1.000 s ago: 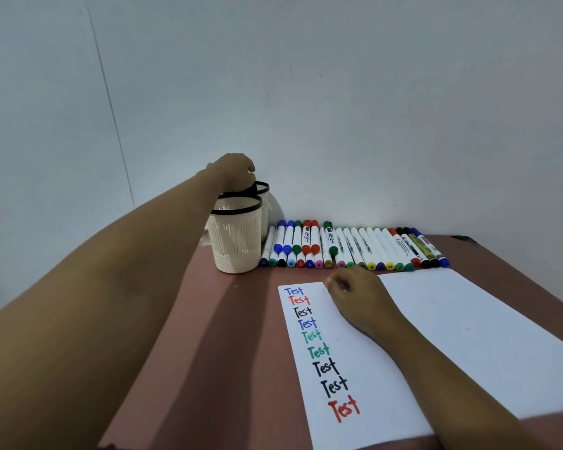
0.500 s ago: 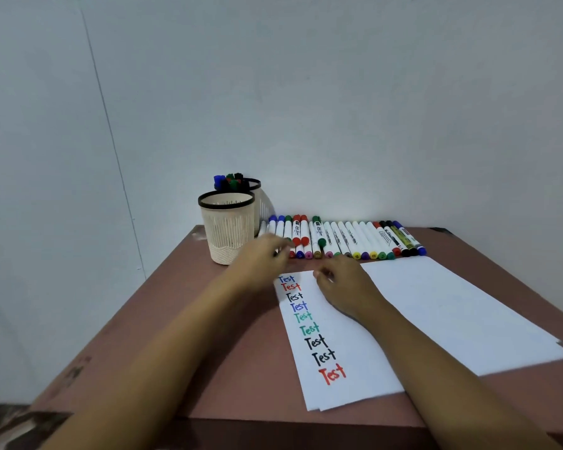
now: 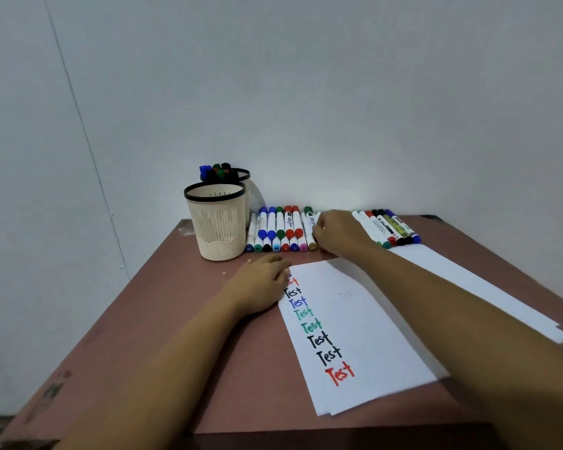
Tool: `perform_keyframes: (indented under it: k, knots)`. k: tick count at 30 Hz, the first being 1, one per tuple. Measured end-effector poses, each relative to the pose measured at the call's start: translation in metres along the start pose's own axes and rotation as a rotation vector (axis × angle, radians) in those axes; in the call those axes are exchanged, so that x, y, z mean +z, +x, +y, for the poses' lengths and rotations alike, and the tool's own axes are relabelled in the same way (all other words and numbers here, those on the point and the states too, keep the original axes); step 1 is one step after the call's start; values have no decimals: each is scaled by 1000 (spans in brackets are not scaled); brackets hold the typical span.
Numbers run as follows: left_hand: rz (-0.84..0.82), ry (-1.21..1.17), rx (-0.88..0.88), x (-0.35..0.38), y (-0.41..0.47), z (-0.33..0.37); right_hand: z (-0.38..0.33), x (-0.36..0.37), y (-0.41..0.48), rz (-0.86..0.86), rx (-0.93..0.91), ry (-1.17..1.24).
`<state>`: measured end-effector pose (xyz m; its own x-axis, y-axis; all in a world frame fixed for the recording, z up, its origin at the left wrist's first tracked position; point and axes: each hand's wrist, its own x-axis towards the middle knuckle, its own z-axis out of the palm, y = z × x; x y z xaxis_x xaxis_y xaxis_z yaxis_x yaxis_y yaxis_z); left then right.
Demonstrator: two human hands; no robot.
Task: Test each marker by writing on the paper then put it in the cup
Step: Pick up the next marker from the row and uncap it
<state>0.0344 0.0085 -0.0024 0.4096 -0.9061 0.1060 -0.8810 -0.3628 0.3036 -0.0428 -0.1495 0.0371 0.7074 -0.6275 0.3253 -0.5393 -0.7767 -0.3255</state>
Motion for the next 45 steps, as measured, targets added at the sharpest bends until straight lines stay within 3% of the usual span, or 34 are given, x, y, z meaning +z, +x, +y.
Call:
perform_keyframes:
  k: [11, 20, 25, 29, 35, 40, 45]
  knots:
    - [-1, 2, 12, 0, 1, 0, -5, 30, 21, 66, 168, -179]
    - [23, -70, 7, -1, -1, -1, -3, -2, 9, 243, 268, 483]
    - [208, -213, -18, -3, -1, 2, -1, -28, -31, 289, 263, 849]
    - [482, -177, 43, -6, -4, 3, 0, -32, -59, 249, 242, 989]
    - [330, -192, 164, -5, -2, 8, 1, -21, -67, 155, 238, 1146]
    - [353, -126, 192, -7, -2, 11, -3, -15, -68, 52, 306, 1485]
    - [448, -119, 245, -8, -2, 14, -9, -6, -72, -67, 236, 1396]
